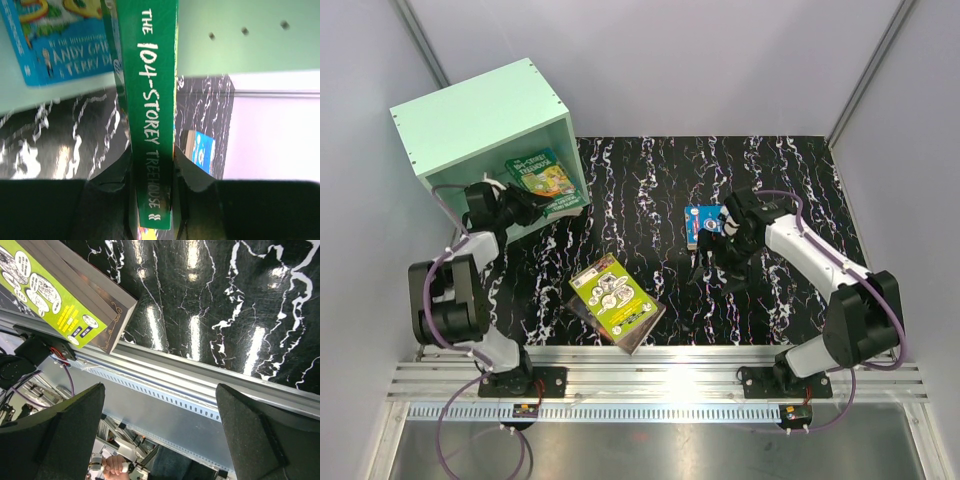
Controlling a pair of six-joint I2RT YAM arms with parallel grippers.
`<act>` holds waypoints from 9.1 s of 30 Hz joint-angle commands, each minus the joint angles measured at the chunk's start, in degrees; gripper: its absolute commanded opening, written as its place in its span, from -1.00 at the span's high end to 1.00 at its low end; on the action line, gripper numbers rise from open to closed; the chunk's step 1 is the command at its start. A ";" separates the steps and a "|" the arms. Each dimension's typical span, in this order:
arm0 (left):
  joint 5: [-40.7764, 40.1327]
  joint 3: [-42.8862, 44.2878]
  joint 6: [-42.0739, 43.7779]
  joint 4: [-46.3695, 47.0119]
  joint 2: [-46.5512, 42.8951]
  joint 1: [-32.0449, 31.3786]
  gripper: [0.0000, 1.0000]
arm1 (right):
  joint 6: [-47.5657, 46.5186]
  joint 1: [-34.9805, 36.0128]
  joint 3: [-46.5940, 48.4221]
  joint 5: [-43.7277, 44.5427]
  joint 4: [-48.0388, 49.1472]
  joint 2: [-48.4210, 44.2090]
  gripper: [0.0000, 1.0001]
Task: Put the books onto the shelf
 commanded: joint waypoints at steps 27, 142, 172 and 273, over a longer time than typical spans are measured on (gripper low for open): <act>-2.69 26.54 4.94 -4.52 24.56 0.16 -0.06 | -2.74 -5.30 4.42 1.42 -0.72 5.77 -0.99; -12.29 17.92 1.78 -30.74 -20.18 -37.29 -0.97 | 17.28 4.82 31.41 -25.20 21.86 6.57 1.00; 2.76 35.23 8.61 -35.63 -17.55 -33.24 0.09 | 27.58 3.32 23.66 -33.56 41.04 2.52 1.00; -10.04 99.57 18.28 -79.39 21.39 11.59 -0.97 | 25.03 -1.08 8.90 -30.84 35.32 -4.51 -1.00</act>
